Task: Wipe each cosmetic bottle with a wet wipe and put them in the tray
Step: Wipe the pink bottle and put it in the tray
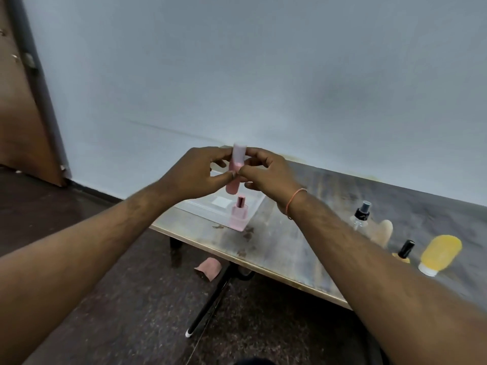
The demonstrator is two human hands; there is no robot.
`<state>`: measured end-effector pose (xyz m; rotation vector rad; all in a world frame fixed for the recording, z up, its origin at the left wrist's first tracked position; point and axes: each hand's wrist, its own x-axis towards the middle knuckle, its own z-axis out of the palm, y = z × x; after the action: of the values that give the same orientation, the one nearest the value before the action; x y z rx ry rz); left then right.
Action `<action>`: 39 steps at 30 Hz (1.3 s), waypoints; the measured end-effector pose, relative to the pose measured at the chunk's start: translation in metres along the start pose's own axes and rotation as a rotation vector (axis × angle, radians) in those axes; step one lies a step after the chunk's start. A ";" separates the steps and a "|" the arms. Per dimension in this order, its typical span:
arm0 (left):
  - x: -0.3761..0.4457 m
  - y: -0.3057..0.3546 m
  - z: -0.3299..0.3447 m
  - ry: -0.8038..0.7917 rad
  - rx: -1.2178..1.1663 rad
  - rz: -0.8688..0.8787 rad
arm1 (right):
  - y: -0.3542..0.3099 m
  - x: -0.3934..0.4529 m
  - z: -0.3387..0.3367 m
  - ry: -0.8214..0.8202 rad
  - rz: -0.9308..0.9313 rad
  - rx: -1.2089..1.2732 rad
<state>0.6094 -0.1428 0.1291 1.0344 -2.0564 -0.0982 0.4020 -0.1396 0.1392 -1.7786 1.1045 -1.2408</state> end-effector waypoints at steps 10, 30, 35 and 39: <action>-0.013 -0.048 0.005 0.048 0.096 -0.174 | 0.022 0.032 0.032 -0.052 -0.013 -0.364; -0.035 -0.074 0.047 -0.106 0.180 -0.216 | 0.058 0.036 0.036 -0.196 0.107 -0.798; -0.035 -0.069 0.049 -0.101 0.212 -0.221 | 0.058 0.036 0.032 -0.198 0.103 -0.839; -0.039 -0.065 0.049 -0.098 0.235 -0.197 | 0.058 0.032 0.029 -0.204 0.107 -0.844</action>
<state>0.6297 -0.1718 0.0460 1.4015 -2.0840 -0.0078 0.4203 -0.1906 0.0906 -2.3281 1.7209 -0.5120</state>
